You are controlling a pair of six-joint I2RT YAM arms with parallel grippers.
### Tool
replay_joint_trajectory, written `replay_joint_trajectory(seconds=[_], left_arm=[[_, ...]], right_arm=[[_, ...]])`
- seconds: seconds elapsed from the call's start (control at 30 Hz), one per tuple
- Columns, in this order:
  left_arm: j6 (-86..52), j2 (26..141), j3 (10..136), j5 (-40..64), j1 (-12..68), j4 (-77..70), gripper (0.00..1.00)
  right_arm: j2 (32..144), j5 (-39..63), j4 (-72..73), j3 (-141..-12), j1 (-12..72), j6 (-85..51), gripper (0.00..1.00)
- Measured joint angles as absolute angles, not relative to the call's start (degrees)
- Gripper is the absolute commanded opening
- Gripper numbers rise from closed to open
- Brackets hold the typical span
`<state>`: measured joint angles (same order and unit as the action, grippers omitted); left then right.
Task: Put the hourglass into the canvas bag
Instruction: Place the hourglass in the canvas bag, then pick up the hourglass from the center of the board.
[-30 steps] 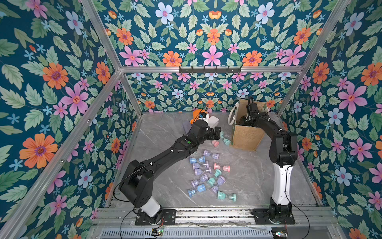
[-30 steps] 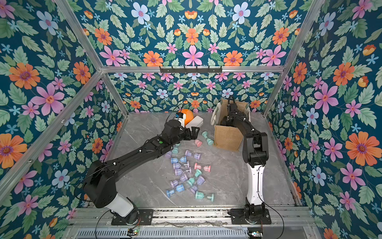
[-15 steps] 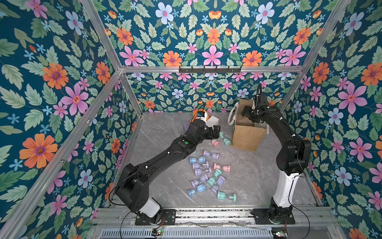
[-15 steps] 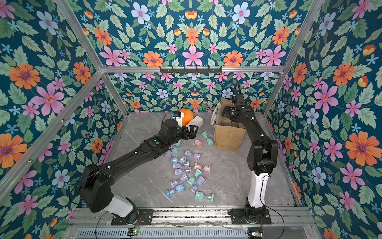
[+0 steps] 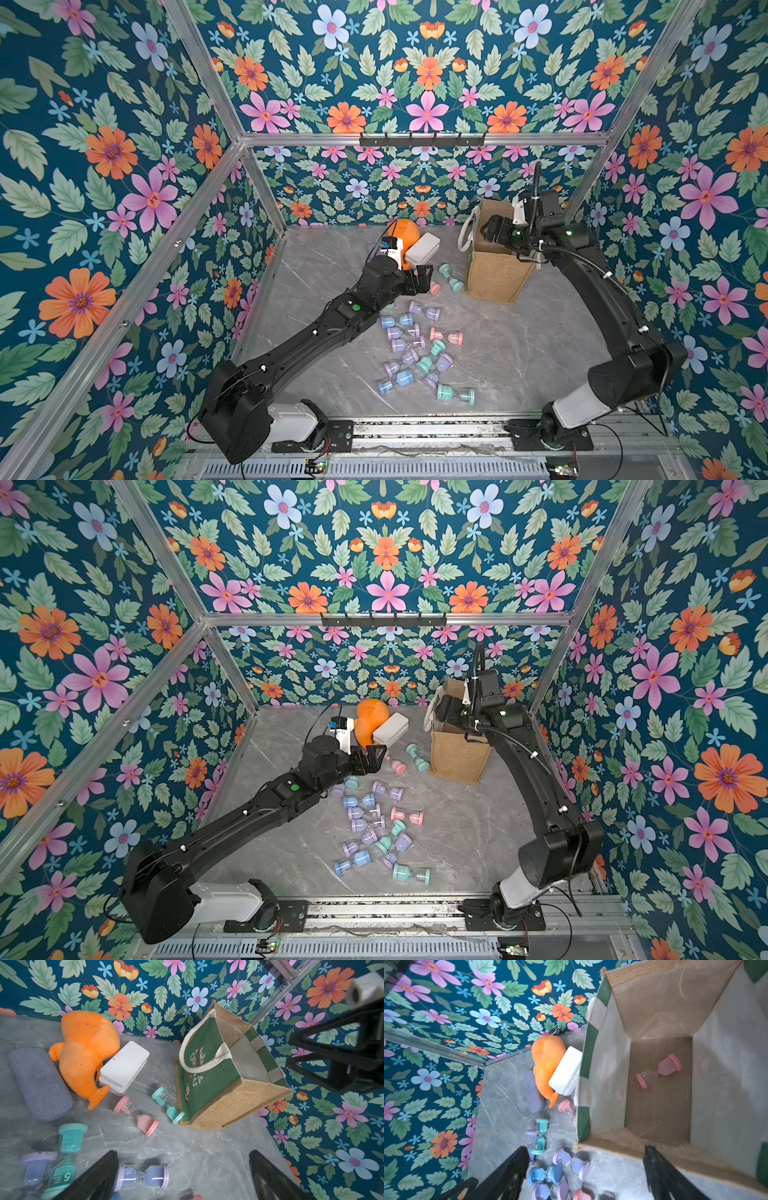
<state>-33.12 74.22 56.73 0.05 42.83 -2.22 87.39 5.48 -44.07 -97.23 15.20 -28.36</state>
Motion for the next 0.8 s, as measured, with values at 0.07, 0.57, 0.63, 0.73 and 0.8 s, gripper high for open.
replay_joint_trajectory(seconds=[0.07,0.57,0.63,0.73,0.8], left_arm=[[-33.4,72.4,54.7,-0.1,43.2,-1.2,1.0],[-38.9,61.8,43.3,-1.6,44.7,2.8,1.0],[-39.1,61.3,42.5,-1.9,44.9,3.0,1.0],[-40.3,60.9,41.6,-2.3,45.1,3.0,1.0],[-40.4,60.9,41.3,-2.5,45.2,3.0,1.0]], right_arm=[[84.0,4.6,-44.4,-93.8,17.5,-28.8,0.89],[78.4,-0.5,-46.6,-69.1,36.1,-28.4,0.85],[79.2,0.6,-46.8,-67.5,37.2,-26.7,0.84],[81.7,1.5,-47.1,-66.2,37.6,-23.2,0.82],[83.6,2.1,-47.6,-65.7,37.5,-20.8,0.79]])
